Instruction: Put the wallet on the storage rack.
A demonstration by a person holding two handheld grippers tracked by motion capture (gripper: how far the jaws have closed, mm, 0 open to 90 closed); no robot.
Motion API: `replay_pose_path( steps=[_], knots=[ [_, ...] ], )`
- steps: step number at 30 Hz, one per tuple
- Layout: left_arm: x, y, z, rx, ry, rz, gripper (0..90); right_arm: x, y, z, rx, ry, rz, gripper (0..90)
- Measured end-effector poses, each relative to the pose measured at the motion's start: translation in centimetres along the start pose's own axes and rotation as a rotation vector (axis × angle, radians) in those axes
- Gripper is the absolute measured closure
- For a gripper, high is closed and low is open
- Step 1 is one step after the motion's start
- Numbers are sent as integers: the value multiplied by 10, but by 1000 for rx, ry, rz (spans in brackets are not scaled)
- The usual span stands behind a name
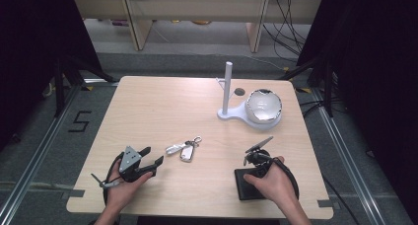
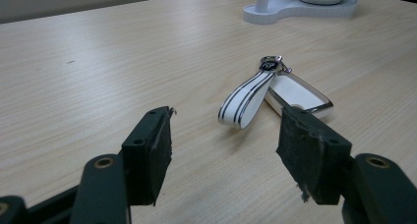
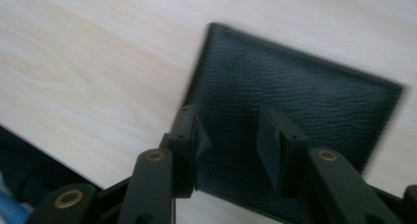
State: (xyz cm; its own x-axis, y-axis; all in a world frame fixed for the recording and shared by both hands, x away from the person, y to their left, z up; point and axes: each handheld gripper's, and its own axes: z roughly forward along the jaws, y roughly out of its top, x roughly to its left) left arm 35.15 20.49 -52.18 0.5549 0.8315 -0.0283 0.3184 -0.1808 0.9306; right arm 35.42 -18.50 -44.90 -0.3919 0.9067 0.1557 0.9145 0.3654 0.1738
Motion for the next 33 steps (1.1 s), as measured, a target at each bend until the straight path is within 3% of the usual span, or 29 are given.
replay_pose_path(
  steps=[3, 4, 6, 8, 9, 13, 15, 17, 18, 21, 24, 25, 27, 28, 30, 31, 32, 33],
  knots=[
    [0, 0, 0, 1, -1, 3, 368, 7, -1, 5, 21, 3, -16, 611],
    [0, 0, 0, 1, 0, 6, 368, 12, -1, 9, 61, -2, -27, 605],
    [-1, 0, 0, 1, 0, 9, 368, 14, -1, 11, 65, -6, -22, 601],
    [-1, 0, 0, 0, 1, 9, 368, 15, -1, 13, 67, -2, -48, 598],
    [-1, 0, 0, 1, 1, 8, 368, 17, -1, 11, 84, -4, -23, 598],
    [-1, 0, 1, 1, -6, 7, 368, 18, -3, 10, 64, -3, -39, 594],
    [-1, 0, 1, -3, -6, 7, 369, 20, -3, 10, 89, -9, -31, 585],
    [-1, 0, 0, 3, 0, 9, 369, 19, -3, 14, 85, -10, -40, 565],
    [-1, 0, 0, 1, -1, 8, 368, 21, -3, 16, 88, -21, -15, 557],
    [-1, 0, 1, -2, -8, 7, 369, 25, -3, 20, 100, -27, -33, 506],
    [-1, 0, 1, -2, -7, 8, 369, 31, -4, 21, 86, -60, -27, 468],
    [-1, 0, 1, -2, -7, 9, 369, 36, -4, 22, 104, -76, -37, 447],
    [-1, 0, 1, -2, -6, 12, 369, 39, -4, 23, 100, -94, -42, 446],
    [-1, 0, 1, -3, -7, 11, 369, 44, -4, 26, 101, -143, -51, 448],
    [-1, 0, 1, -3, -7, 9, 368, 46, -4, 26, 116, -154, -49, 450],
    [-1, 0, 1, -3, -7, 8, 368, 46, -4, 28, 109, -161, -64, 452],
    [-1, 0, 1, -2, -8, 7, 368, 50, -4, 29, 108, -198, -89, 473],
    [-1, 0, 1, -2, -8, 6, 368, 50, -4, 29, 108, -198, -89, 473]
  ],
)
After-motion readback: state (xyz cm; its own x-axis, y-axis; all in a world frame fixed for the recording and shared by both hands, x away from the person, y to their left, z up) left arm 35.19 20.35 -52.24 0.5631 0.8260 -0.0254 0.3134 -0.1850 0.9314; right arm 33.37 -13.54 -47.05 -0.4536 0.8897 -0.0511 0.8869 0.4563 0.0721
